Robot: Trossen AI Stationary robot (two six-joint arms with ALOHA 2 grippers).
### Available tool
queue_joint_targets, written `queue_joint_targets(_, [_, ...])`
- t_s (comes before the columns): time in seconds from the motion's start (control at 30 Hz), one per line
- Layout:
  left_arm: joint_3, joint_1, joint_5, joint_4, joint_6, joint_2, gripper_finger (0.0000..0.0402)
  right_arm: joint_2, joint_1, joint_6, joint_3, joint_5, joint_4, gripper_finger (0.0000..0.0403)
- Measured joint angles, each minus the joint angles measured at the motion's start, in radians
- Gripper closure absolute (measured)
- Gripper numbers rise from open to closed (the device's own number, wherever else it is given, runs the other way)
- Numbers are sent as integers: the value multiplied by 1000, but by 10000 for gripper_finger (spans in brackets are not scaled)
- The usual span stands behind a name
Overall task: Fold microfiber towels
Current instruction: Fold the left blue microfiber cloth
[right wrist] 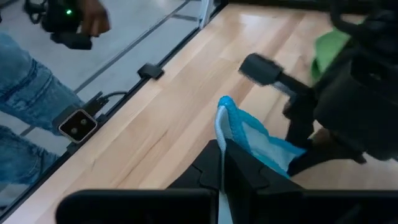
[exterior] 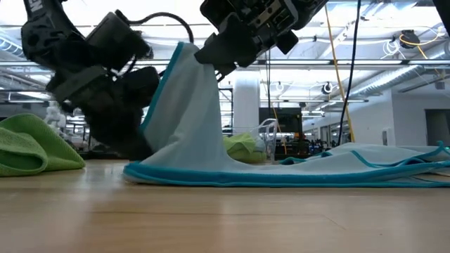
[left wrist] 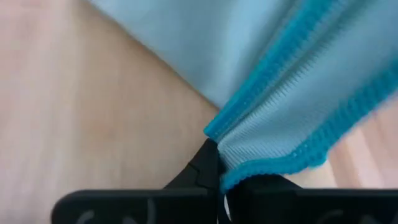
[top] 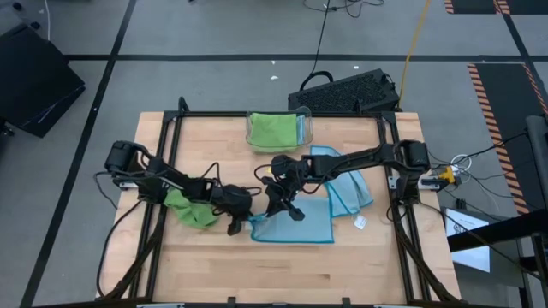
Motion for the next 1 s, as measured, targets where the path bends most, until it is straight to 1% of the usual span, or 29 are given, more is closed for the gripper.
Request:
queue_joint_targets(0.13, [0,-45,-149,2,-190,-104,395,-39,-28,3,0,0,-39,399])
queue_joint_targets(0.2, [4,-79,-226,-10,-257,-168,395,-66,-42,10,0,18,-74,399])
queue_joint_targets(0.3, [32,-131,-306,-82,-295,-261,396,-108,-68,47,0,23,-81,399])
queue_joint_targets(0.43, [131,-189,-368,-250,-319,-369,396,-183,-91,137,1,26,-84,399])
queue_joint_targets(0.5, [198,-209,-370,-331,-319,-405,396,-226,-93,206,1,25,-99,399])
queue_joint_targets(0.6, [311,-236,-368,-403,-318,-431,397,-285,-74,324,1,22,-100,399])
queue_joint_targets(0.7, [430,-264,-318,-450,-321,-435,396,-342,-27,468,1,-7,-56,399])
queue_joint_targets(0.8, [561,-295,-248,-548,-338,-434,395,-393,10,592,1,40,-46,399])
queue_joint_targets(0.9, [712,-326,-215,-761,-300,-435,397,-421,19,631,2,81,-35,399])
queue_joint_targets(1.0, [854,-338,-259,-1037,-212,-435,397,-424,29,658,2,84,-21,399])
